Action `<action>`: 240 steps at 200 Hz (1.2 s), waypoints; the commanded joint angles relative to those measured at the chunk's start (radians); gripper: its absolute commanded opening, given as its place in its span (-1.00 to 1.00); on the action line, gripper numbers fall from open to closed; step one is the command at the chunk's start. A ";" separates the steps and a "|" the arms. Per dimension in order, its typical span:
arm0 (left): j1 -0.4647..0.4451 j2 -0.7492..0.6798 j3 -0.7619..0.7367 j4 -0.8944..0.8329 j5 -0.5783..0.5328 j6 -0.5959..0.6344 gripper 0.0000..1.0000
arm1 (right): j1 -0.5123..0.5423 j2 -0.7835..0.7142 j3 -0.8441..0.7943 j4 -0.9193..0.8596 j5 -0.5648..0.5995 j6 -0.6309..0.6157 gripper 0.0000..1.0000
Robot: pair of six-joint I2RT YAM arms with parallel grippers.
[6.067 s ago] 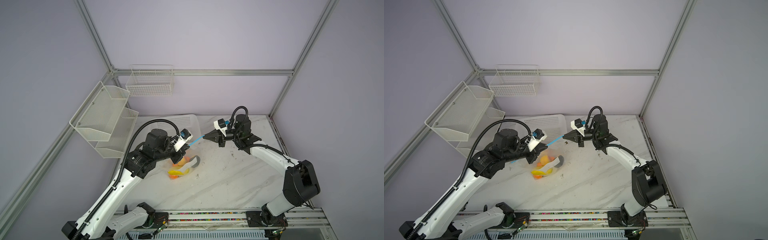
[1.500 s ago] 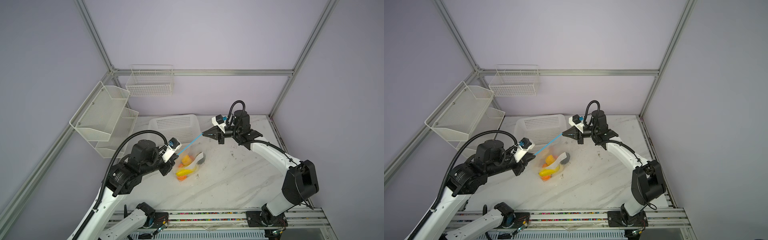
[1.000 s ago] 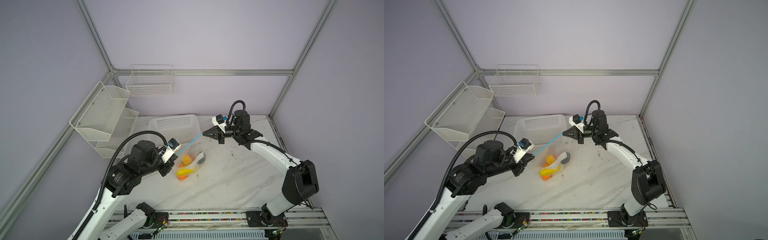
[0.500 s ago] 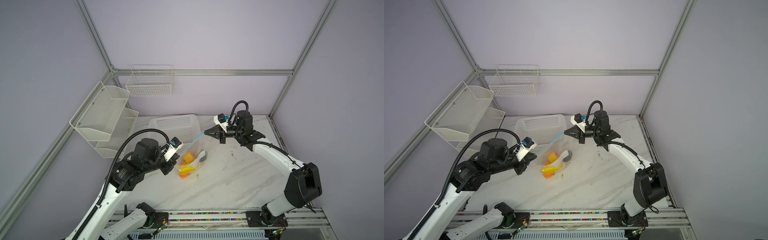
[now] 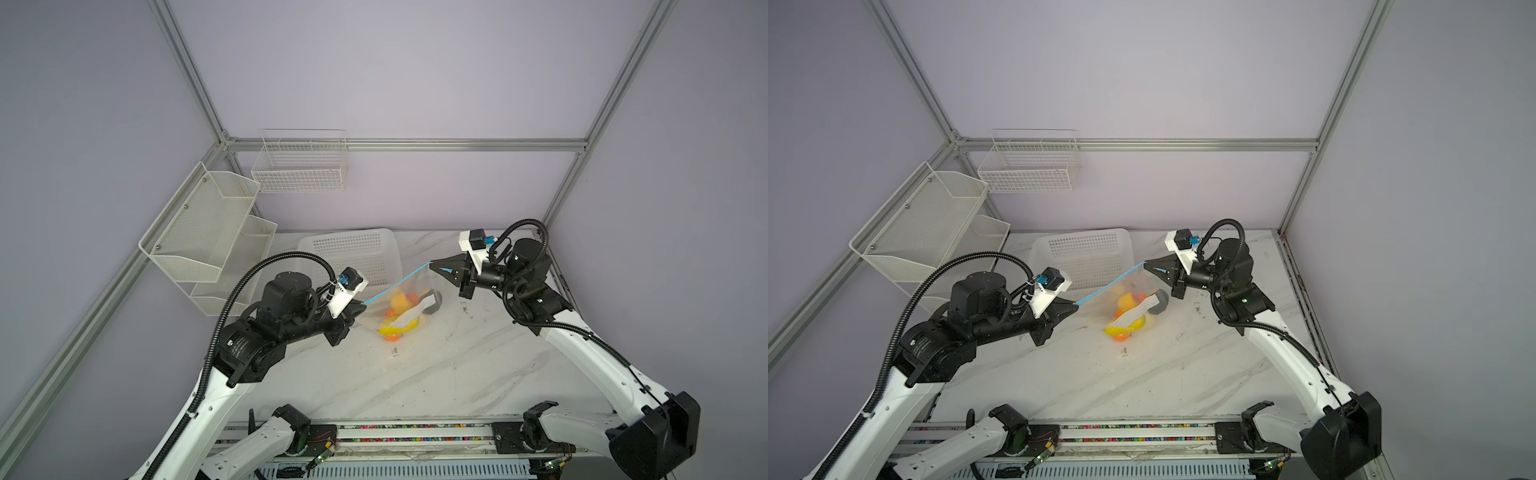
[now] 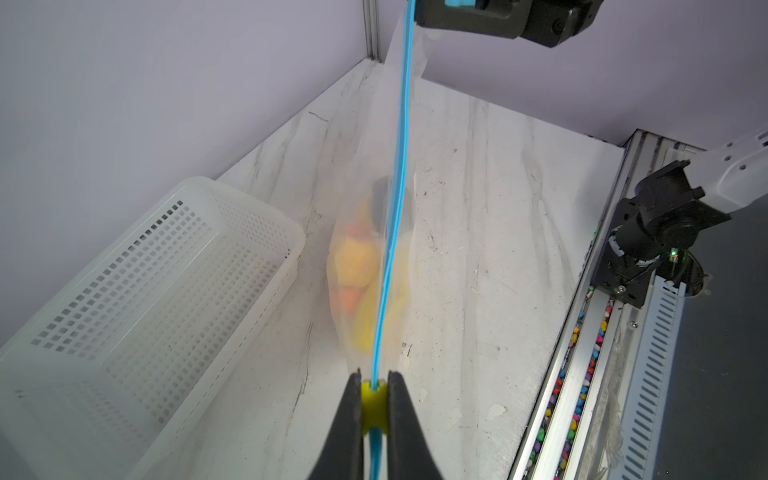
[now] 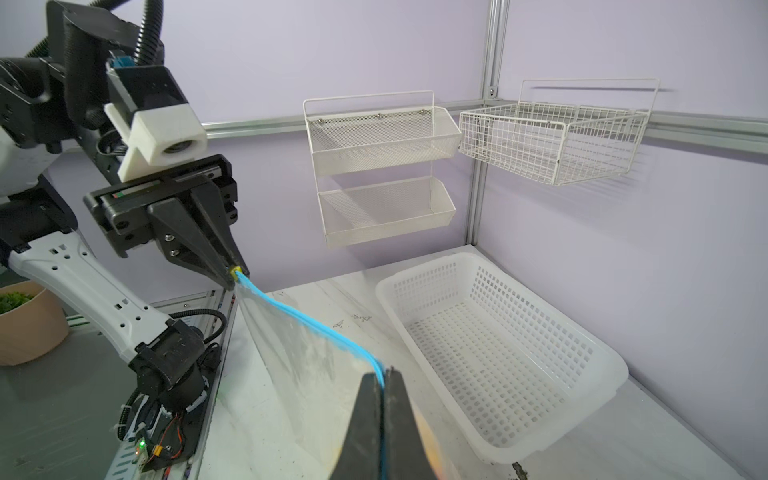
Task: Place the food in the zip-top bag and seal the zipper
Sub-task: 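Lower the bag onto the table and open both grippers, releasing the zipper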
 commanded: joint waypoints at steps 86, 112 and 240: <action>0.003 -0.048 -0.194 0.392 0.101 -0.246 -0.31 | -0.006 -0.193 -0.125 -0.199 0.355 0.249 -1.00; 0.003 0.016 -0.229 0.454 0.135 -0.255 0.02 | -0.007 -0.144 -0.239 -0.107 0.435 0.306 -1.00; 0.004 0.100 -0.249 0.537 -0.013 -0.229 1.00 | -0.121 0.234 -0.127 -0.056 0.700 0.173 -1.00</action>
